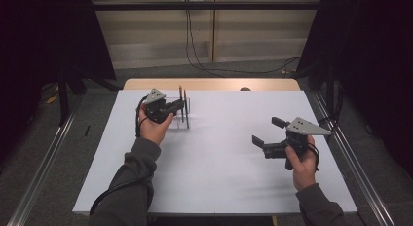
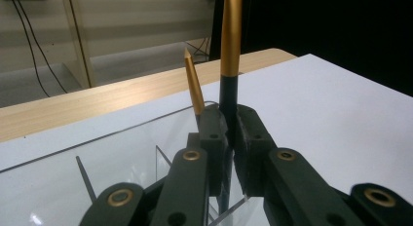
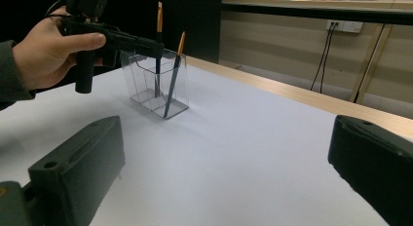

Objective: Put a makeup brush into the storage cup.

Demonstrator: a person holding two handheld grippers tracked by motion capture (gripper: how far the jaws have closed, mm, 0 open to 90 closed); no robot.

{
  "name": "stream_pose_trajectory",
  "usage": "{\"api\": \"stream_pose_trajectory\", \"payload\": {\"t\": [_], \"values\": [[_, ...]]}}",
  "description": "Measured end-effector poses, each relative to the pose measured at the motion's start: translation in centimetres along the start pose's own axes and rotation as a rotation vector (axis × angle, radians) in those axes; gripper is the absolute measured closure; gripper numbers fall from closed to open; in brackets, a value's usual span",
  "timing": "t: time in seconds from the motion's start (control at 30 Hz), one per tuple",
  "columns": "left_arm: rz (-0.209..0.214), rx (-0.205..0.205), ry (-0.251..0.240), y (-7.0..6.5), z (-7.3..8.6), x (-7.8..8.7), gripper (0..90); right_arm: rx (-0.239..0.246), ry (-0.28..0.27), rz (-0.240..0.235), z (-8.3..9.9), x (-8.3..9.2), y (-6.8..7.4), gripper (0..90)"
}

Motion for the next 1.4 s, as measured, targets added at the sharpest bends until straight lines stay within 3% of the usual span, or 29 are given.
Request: {"api": "stream_pose_trajectory", "payload": {"t": [1.03,1.4], "values": [[-0.010,-0.004,0.029,0.0,1.2,-0.2,82.7,0.004,0.002,-0.004,0.0,0.0,0.0,0.0],[-0.007,-0.023,0.020,-0.1,1.0,-0.2,74.0,0.004,0.007,-0.005,0.1,-0.1,0.1,0.0]]}}
Point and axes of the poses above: each handheld gripper's, and its own axes: x roughly backward along the jaws, z roughly out of its underside, y roughly to its left, the point moved 6 cm from there along -x, roughly forward along the jaws, and after that the axes turned 8 degrees about -z, right-handed, at the moved point
